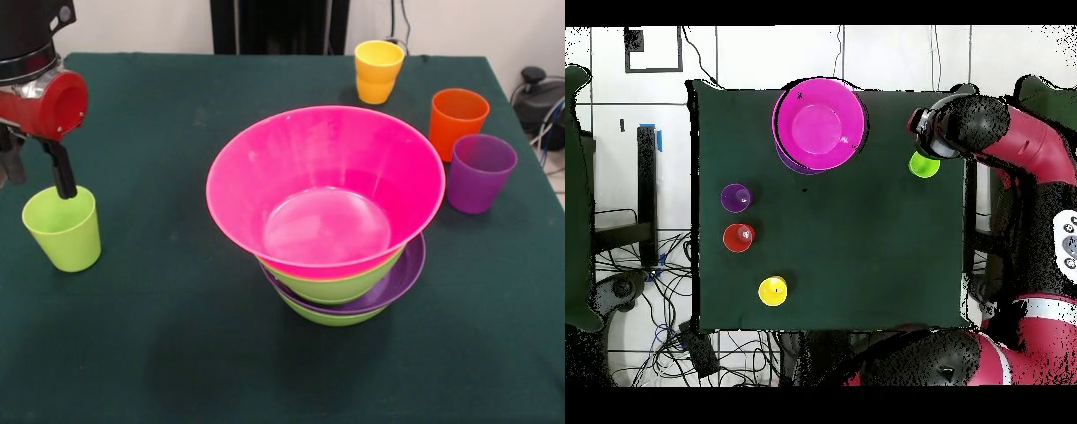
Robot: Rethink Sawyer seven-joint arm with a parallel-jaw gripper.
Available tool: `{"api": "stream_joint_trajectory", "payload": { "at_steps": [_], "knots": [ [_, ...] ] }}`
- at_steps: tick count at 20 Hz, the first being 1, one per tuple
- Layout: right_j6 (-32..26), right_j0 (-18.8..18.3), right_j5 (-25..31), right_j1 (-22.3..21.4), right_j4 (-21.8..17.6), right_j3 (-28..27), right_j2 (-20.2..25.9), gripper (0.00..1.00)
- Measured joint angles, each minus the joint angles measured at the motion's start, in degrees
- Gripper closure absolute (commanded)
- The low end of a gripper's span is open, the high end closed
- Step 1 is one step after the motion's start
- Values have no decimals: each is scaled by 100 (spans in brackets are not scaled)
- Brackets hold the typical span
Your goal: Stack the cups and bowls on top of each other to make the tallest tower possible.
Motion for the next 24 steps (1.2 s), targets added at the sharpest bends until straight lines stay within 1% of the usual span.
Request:
{"api": "stream_joint_trajectory", "payload": {
  "at_steps": [6, 16, 24],
  "knots": [
    [0, -32, -285, -70, -17, 290, -1, 0],
    [0, -45, -742, -58, -39, 709, -1, 0],
    [0, -61, -1016, -2, -56, 817, -1, 0]
  ]
}}
